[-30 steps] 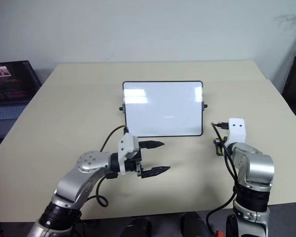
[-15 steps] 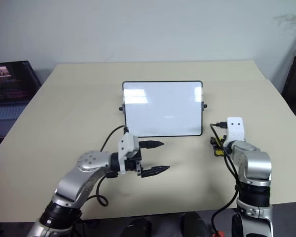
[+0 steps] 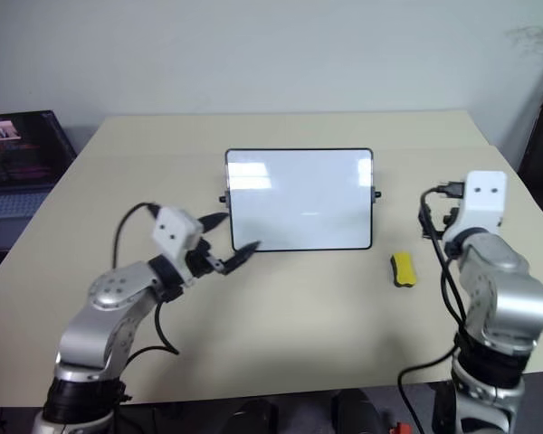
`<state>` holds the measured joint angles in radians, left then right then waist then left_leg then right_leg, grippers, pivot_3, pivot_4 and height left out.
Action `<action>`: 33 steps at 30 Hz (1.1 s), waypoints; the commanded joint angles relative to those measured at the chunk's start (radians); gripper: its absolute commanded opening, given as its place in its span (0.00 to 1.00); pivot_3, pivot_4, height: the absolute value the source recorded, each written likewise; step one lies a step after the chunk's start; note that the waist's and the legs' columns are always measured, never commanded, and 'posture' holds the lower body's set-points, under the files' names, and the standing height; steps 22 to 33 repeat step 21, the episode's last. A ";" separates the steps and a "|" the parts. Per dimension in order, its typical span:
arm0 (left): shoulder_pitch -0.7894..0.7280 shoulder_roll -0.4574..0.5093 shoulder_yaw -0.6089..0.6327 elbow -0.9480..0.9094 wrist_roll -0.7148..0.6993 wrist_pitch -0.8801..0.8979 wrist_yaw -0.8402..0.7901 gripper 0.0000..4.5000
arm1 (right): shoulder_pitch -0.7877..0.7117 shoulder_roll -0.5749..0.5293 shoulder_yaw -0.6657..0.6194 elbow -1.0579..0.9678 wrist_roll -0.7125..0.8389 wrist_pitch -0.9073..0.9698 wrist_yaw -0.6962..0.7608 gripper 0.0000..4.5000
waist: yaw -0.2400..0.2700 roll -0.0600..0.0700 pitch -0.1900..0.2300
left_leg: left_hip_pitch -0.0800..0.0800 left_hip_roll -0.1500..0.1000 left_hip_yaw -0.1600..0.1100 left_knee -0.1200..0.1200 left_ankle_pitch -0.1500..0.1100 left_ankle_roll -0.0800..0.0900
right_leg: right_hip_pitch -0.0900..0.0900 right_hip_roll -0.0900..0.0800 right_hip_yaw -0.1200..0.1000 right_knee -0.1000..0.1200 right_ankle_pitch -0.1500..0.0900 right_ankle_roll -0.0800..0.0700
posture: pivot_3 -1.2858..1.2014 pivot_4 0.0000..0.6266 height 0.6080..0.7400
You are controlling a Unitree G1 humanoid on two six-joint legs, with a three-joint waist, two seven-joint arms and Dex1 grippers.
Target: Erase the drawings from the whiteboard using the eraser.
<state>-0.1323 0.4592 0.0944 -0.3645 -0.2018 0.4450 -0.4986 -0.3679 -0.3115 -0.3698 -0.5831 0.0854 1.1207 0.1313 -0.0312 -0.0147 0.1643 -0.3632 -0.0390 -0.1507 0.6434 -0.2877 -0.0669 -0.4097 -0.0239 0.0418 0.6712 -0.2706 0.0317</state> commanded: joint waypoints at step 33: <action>0.584 -0.203 0.107 -0.434 0.049 -0.009 0.269 1.00 | 0.872 0.296 0.204 -0.059 0.006 -0.888 0.023 1.00 | 0.002 0.002 0.000 | 0.002 0.002 -0.002 0.000 -0.002 0.001 | 0.006 0.000 0.001 -0.007 -0.004 0.005 | 0.52 0.24 1.00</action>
